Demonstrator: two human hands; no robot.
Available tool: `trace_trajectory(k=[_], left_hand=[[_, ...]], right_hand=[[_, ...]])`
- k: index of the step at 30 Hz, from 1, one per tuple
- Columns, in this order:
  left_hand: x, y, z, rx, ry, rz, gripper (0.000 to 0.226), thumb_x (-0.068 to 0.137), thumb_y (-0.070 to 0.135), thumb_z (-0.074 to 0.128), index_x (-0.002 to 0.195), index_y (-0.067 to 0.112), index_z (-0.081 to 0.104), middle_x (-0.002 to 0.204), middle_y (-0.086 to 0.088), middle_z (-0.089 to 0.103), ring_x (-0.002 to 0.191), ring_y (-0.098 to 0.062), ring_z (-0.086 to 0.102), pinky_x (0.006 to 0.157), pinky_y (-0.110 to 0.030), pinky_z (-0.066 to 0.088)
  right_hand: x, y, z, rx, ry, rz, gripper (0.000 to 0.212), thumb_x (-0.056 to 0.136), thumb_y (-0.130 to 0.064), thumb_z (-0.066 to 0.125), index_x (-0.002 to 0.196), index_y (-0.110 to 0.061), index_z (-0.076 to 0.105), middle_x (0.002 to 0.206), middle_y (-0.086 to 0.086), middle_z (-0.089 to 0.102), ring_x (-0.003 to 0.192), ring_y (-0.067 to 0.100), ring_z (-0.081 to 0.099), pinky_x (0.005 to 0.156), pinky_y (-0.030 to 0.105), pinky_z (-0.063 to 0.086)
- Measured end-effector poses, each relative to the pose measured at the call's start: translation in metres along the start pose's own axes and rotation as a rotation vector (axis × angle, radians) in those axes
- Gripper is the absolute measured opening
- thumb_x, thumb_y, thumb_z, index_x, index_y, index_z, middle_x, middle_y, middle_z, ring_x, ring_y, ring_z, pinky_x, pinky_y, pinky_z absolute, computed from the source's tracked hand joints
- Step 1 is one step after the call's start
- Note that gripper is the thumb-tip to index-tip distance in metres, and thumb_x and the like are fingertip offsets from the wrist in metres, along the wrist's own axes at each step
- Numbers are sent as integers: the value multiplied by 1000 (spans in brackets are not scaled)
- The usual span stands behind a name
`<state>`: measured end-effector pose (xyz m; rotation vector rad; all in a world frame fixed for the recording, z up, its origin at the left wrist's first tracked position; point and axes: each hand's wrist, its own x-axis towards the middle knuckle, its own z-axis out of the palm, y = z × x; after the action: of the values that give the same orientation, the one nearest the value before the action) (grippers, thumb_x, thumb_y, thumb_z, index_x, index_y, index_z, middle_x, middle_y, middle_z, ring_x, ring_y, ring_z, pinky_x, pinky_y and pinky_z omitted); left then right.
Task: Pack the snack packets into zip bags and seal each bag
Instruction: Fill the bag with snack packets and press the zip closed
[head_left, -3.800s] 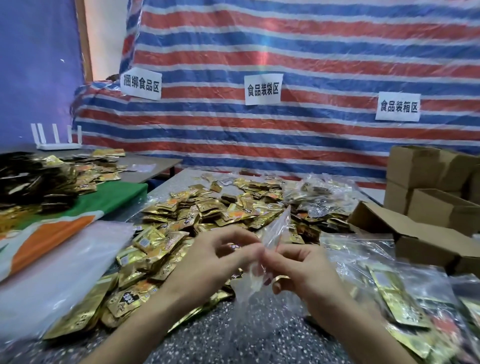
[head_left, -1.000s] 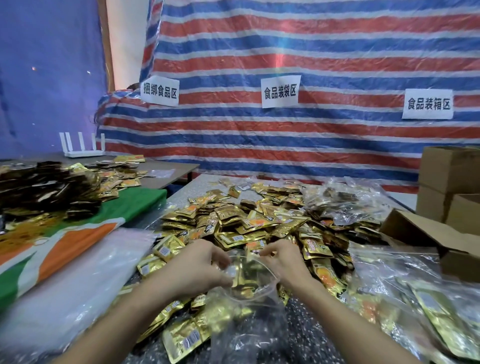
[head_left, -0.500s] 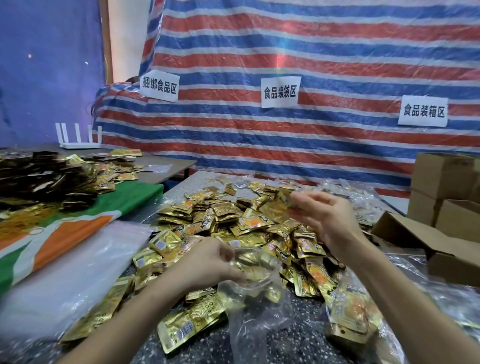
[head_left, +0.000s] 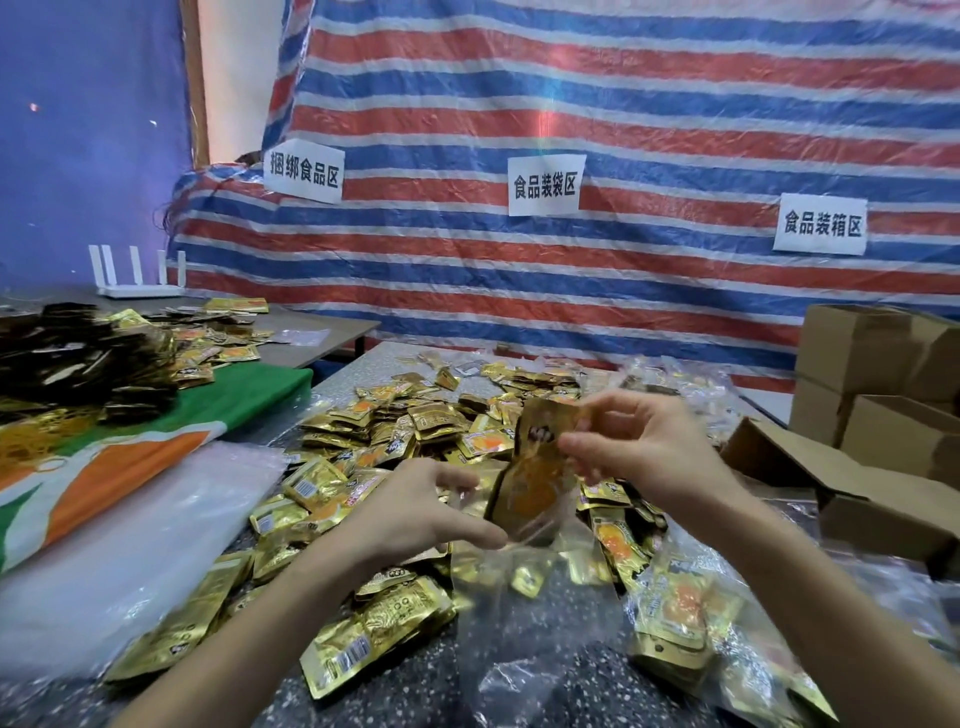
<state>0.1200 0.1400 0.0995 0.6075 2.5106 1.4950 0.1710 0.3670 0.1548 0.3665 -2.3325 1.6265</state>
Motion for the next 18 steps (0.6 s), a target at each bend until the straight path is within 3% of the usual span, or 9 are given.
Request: trace_trajectory(k=[2, 5, 8, 10, 13, 18], left_hand=[[-1, 4, -3, -17, 14, 24, 80, 53, 35, 95, 125, 19, 66, 122, 11, 64, 104, -6, 62, 89, -35, 51], [-3, 12, -8, -87, 6, 67, 68, 55, 28, 96, 117, 29, 68, 115, 13, 67, 96, -1, 65, 90, -34, 51], [-4, 18, -13, -155, -11, 72, 68, 56, 20, 95, 118, 24, 67, 118, 9, 68, 104, -10, 67, 94, -37, 52], [-3, 19, -16, -213, -18, 79, 66, 59, 6, 92, 120, 14, 67, 117, 3, 68, 91, -10, 72, 76, -29, 59], [-2, 17, -19, -221, 0, 77, 65, 65, -10, 83, 126, 3, 65, 117, -3, 67, 77, -8, 72, 60, -20, 54], [-3, 12, -25, -197, 1, 73, 61, 69, -10, 79, 127, 3, 64, 118, -3, 66, 59, -8, 61, 54, -19, 49]], right_hand=[[-1, 9, 2, -228, -84, 25, 15, 77, -16, 82, 90, -15, 74, 88, -4, 77, 81, 10, 71, 80, 35, 56], [-2, 20, 4, -397, -234, 119, 13, 80, -25, 83, 86, -31, 73, 106, -12, 70, 99, 5, 66, 89, 40, 52], [-4, 24, 4, -252, -300, 214, 13, 83, -13, 80, 93, -15, 72, 108, 3, 73, 91, 18, 73, 72, 29, 59], [-4, 20, 1, -197, -284, 193, 13, 83, -1, 76, 94, -6, 72, 95, 10, 77, 85, 23, 75, 68, 25, 58], [0, 12, -4, -157, -198, 93, 20, 83, 12, 69, 93, -4, 74, 89, 9, 78, 76, 19, 74, 65, 21, 57], [5, 15, 7, -65, -113, 16, 28, 82, 18, 63, 90, -6, 75, 80, 9, 77, 66, 18, 67, 55, 21, 54]])
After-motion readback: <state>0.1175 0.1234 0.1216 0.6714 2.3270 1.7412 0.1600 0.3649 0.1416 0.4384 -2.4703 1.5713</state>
